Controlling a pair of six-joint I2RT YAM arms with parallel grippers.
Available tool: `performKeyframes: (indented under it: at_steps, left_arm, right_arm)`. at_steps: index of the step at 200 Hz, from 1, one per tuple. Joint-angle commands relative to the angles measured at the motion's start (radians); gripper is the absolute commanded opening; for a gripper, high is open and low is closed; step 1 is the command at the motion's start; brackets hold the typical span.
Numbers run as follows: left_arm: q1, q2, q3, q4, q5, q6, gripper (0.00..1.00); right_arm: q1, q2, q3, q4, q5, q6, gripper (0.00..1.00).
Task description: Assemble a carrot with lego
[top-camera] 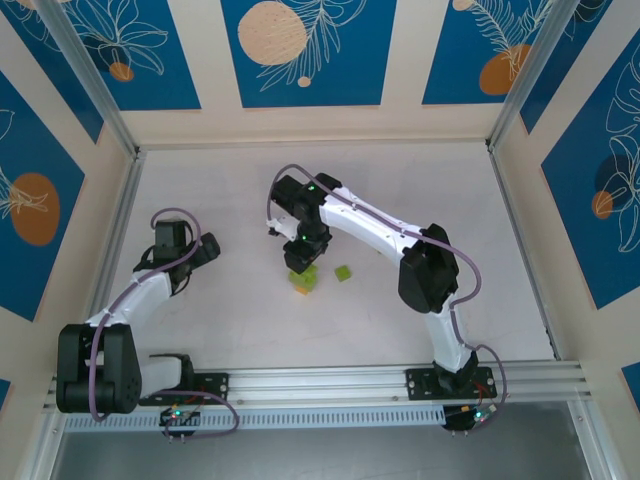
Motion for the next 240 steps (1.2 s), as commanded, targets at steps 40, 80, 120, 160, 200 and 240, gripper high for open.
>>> performKeyframes:
  at_steps: [40,80,120,160,200,240]
  left_arm:
    - [0.017,-0.009,-0.009,-0.003,0.002,-0.010,0.97]
    - [0.016,-0.008,-0.009,-0.002,0.001,-0.010,0.97]
    - [0.017,-0.004,-0.007,-0.002,0.001,-0.009,0.97]
    - [0.017,-0.005,-0.008,-0.001,0.000,-0.010,0.97]
    - [0.016,-0.005,-0.009,-0.002,0.001,-0.010,0.97]
    - [0.017,-0.008,-0.008,-0.003,0.000,-0.010,0.97]
  right_arm:
    - [0.007,0.013,-0.047,-0.013,-0.044,-0.042,0.38]
    - [0.008,0.025,-0.051,-0.005,-0.052,-0.048,0.38]
    - [0.008,0.024,-0.051,0.007,-0.044,-0.053,0.38]
    - [0.008,0.025,-0.046,0.013,-0.031,-0.055,0.38]
    - [0.008,0.021,-0.037,0.013,-0.029,-0.053,0.38]
    - [0.010,0.020,-0.031,0.013,-0.033,-0.050,0.38]
